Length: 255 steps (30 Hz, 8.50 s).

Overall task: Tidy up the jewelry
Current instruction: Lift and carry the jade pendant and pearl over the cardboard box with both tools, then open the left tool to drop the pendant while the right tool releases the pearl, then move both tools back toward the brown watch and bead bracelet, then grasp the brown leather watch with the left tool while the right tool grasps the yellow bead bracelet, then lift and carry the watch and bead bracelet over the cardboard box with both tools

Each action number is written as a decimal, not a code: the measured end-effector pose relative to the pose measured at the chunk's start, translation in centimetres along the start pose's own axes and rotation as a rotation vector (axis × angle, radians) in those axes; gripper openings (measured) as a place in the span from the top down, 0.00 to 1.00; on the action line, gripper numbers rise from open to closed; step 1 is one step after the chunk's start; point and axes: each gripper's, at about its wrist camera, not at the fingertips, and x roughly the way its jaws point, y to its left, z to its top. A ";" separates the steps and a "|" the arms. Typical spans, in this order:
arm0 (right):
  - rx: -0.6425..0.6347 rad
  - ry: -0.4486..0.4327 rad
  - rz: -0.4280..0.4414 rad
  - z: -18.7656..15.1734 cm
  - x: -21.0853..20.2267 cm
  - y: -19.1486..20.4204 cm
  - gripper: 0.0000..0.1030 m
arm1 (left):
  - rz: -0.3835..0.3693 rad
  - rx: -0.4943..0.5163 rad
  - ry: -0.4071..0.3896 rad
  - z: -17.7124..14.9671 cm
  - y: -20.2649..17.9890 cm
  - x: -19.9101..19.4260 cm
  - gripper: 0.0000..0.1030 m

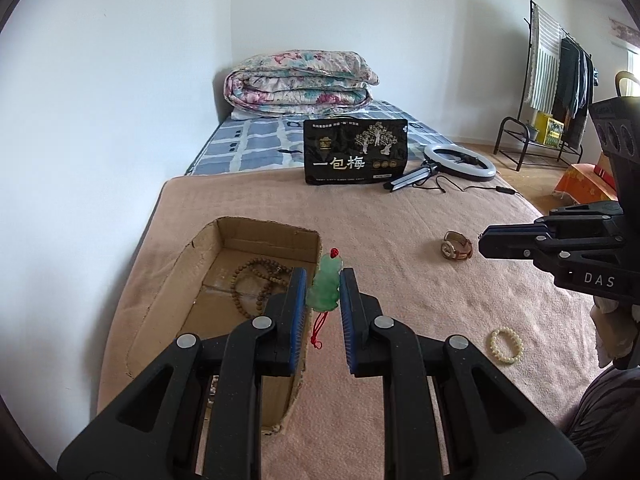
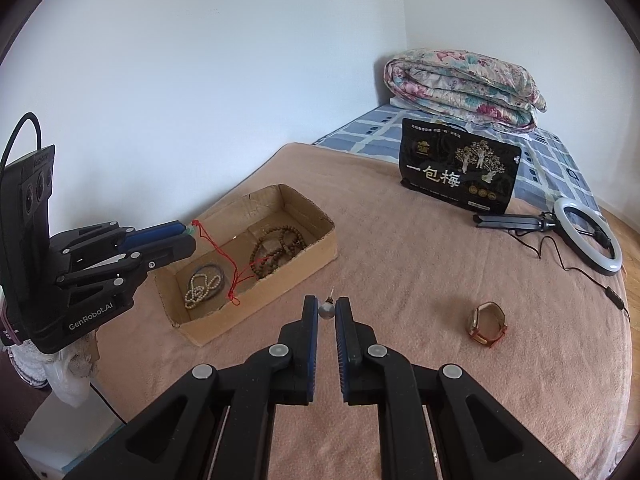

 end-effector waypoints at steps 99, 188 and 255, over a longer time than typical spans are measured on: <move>0.028 -0.102 -0.041 5.0 4.0 0.3 0.00 | 0.124 -0.081 -0.003 -0.2 3.8 1.1 0.34; -0.063 0.302 -0.053 -16.7 3.6 -9.2 0.90 | -0.173 -0.008 0.409 1.0 -20.2 28.6 0.91; -0.025 0.075 -0.098 -6.0 -1.8 -4.5 0.95 | 0.049 -0.189 0.189 -4.7 0.1 2.1 0.91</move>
